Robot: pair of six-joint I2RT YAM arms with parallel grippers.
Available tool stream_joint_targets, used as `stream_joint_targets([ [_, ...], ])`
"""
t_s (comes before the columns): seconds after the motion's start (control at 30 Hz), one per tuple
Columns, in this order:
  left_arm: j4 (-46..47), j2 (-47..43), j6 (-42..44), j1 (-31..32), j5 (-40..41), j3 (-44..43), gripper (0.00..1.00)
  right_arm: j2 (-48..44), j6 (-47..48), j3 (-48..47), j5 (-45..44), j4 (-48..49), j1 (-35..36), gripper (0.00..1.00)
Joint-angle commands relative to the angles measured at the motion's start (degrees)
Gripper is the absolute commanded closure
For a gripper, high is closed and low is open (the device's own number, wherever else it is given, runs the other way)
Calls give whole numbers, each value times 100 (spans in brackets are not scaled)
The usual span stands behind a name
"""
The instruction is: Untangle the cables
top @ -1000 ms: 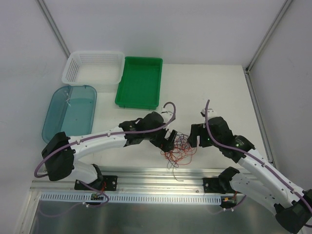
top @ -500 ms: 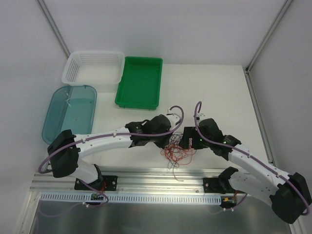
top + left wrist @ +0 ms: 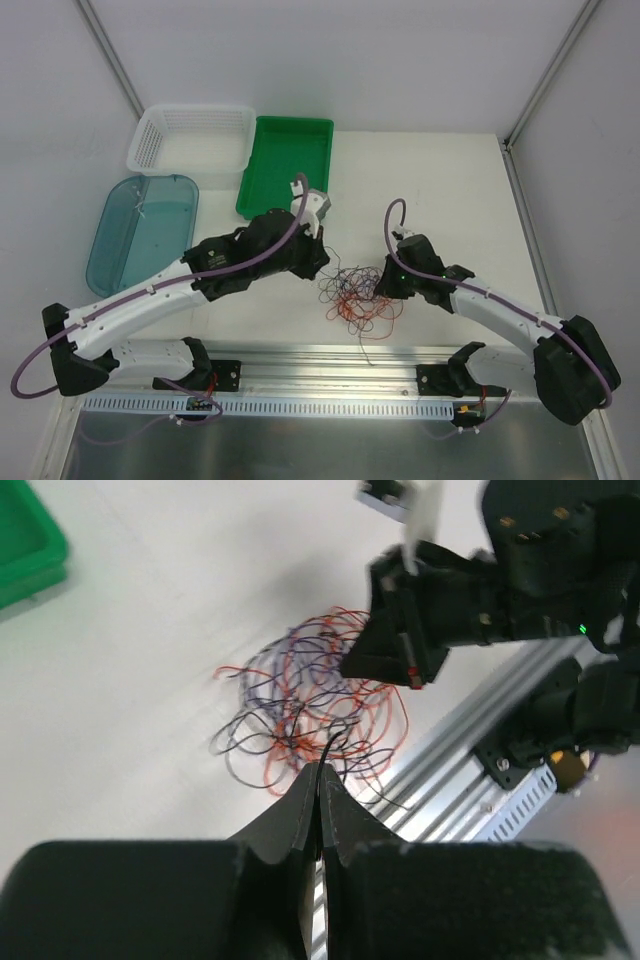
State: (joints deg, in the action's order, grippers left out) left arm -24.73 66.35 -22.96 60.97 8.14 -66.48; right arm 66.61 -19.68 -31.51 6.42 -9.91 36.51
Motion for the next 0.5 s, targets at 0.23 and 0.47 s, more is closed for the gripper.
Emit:
stream_joint_targets([
  [0.23,-1859,-939,-350,-2291,-304,-1287,100,-1369,983,-628,-1344,-2188,-1505,91],
  [0.47,-2080,-1159,-270,-2344,-366,-1281,100,-1818,1335,-1216,-1512,-2849,-1700,83],
])
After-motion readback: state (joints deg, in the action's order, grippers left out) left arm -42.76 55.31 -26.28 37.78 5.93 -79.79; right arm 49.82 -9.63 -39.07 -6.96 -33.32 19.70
